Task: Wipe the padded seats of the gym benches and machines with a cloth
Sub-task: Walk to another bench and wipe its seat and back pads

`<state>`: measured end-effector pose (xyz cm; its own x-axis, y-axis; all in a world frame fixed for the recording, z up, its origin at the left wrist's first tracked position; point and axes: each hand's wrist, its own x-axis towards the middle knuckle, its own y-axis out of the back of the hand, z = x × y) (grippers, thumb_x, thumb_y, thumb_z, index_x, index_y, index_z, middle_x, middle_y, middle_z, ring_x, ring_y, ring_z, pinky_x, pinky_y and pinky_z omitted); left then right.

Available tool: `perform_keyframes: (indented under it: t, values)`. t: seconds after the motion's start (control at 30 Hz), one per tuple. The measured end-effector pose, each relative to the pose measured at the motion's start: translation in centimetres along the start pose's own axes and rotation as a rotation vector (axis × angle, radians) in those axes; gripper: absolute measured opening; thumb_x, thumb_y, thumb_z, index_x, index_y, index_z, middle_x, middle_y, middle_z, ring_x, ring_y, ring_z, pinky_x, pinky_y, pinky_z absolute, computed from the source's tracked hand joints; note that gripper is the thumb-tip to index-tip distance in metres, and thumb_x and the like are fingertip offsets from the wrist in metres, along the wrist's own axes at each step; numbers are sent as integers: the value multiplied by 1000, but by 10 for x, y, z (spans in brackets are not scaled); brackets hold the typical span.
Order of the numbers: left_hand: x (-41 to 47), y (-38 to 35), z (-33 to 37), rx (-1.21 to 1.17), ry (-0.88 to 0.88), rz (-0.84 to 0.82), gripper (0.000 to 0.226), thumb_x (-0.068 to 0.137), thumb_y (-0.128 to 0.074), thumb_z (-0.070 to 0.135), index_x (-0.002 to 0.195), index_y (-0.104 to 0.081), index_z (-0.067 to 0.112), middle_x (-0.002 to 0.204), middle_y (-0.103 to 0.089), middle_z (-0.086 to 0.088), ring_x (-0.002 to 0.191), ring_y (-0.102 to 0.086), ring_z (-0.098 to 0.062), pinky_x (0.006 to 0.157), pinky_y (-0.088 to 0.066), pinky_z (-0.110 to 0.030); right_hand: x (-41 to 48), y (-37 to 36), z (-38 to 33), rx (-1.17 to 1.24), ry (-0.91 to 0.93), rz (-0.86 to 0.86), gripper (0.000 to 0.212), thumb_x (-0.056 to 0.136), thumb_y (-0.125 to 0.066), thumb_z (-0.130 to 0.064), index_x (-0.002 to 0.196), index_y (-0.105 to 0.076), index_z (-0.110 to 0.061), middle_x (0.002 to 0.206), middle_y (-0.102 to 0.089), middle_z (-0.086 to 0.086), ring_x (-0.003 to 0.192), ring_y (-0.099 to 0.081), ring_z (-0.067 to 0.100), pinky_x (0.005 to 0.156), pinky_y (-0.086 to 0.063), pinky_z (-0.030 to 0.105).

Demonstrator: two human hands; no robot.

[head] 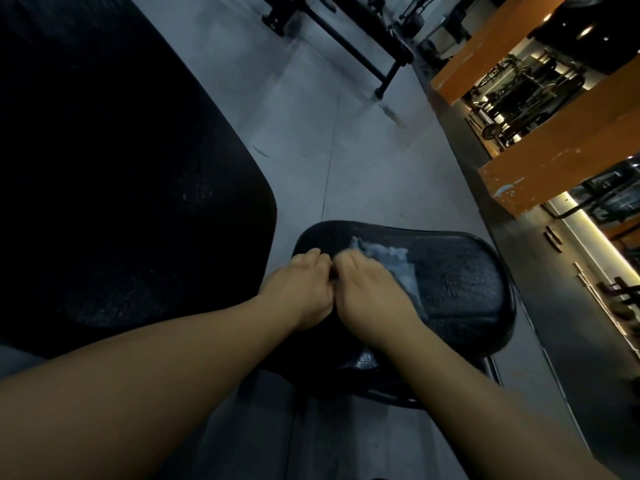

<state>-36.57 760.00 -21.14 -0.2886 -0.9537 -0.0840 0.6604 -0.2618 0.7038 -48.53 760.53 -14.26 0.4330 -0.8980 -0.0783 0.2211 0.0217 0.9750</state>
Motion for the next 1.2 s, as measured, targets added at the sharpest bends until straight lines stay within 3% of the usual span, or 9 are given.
perform_keyframes:
  t: [0.13,0.27,0.47,0.63,0.73,0.9,1.03,1.13,1.2]
  values:
    - [6,10,1,27,17,-19,33,97,-40,23,127,-42,11,138,-42,-11,123,-45,-30,97,-44,-46,0,18,39,-81,-26,109,19,100,-51,-35,99,-55,-16,102,-62,5,91,-58,26,76,-40,37]
    - [5,15,2,80,4,-37,28,93,-49,17,120,-45,11,128,-46,-11,115,-48,-30,86,-45,-41,79,4,44,-100,-142,9,19,101,-48,-27,109,-55,-12,117,-60,14,101,-59,34,78,-43,39]
    - [4,13,-15,451,61,-54,50,98,-47,30,141,-37,6,141,-43,-16,129,-43,-31,105,-39,-46,20,-19,8,-168,190,-64,41,94,-39,-28,121,-63,-9,132,-60,15,120,-54,33,101,-43,44]
    - [7,20,-13,407,27,-76,59,91,-60,37,139,-37,11,139,-46,-13,127,-45,-32,105,-36,-46,68,-12,44,-211,3,46,31,103,-40,-29,118,-62,-13,119,-66,10,110,-59,30,92,-45,42]
    - [2,16,-15,520,-4,-40,53,94,-53,37,138,-39,12,139,-48,-13,129,-43,-31,111,-29,-50,96,-26,23,-302,-48,-80,39,103,-36,-34,132,-54,-15,136,-58,11,123,-51,31,100,-37,41]
    - [0,17,-31,712,31,-76,55,99,-47,41,145,-39,12,149,-42,-15,143,-28,-34,120,-11,-55,17,-20,-3,-223,178,-141,52,104,-31,-36,155,-32,-23,163,-28,9,150,-22,29,121,-18,42]
    - [1,22,-35,741,47,-65,66,90,-62,47,143,-41,14,146,-44,-14,141,-30,-35,119,-14,-56,36,-10,28,-316,38,-83,48,104,-33,-39,146,-46,-21,153,-43,10,140,-36,29,113,-31,42]
    - [-5,27,-37,768,43,-37,57,96,-49,40,145,-39,12,149,-40,-15,142,-27,-36,119,-15,-55,85,-23,13,-327,-127,-98,47,103,-29,-40,133,-55,-16,139,-53,11,127,-44,31,104,-33,44]
    - [-11,27,-37,798,34,-39,55,97,-44,34,146,-38,10,151,-36,-16,144,-25,-35,120,-15,-54,82,-38,-17,-326,-48,-127,45,102,-31,-37,130,-55,-13,136,-53,14,123,-43,32,101,-36,45]
